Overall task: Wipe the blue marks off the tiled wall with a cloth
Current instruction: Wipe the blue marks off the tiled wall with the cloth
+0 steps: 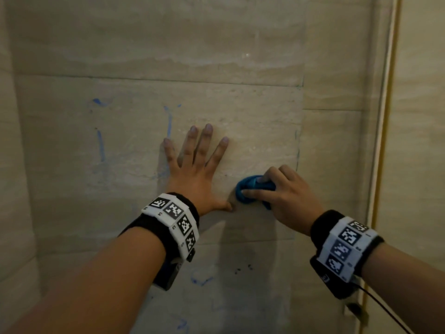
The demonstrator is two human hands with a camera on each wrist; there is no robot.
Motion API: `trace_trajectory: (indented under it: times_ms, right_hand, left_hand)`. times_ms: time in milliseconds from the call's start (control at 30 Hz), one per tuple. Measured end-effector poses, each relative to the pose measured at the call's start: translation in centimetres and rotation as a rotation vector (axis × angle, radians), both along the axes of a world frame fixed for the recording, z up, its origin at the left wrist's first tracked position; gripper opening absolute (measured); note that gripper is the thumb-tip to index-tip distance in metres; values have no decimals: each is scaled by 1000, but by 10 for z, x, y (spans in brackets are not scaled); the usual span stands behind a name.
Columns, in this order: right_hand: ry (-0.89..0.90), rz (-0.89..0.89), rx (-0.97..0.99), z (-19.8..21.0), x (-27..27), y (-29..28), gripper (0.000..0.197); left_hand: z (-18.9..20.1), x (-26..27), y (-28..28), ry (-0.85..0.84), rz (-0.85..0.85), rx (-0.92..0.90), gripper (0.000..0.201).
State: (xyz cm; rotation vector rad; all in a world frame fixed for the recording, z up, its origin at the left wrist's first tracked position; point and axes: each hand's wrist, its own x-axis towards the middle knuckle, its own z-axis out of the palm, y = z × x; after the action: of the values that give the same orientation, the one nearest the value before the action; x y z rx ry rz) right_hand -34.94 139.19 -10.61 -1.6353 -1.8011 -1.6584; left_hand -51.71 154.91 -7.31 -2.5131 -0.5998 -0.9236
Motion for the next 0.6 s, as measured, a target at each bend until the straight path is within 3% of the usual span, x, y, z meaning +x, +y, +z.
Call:
trace_trajectory:
  times_ms: [100, 300, 600]
  right_hand:
    - [107, -25, 178, 18, 3, -5, 33]
    - [312, -87, 451, 65, 12, -11, 40]
    - [155, -39, 242, 23, 19, -16, 35]
  left_hand:
    - [1, 0, -1, 14, 15, -4, 140]
    - [1, 0, -1, 20, 22, 0, 140]
    - [1, -1, -3, 30, 25, -14, 139]
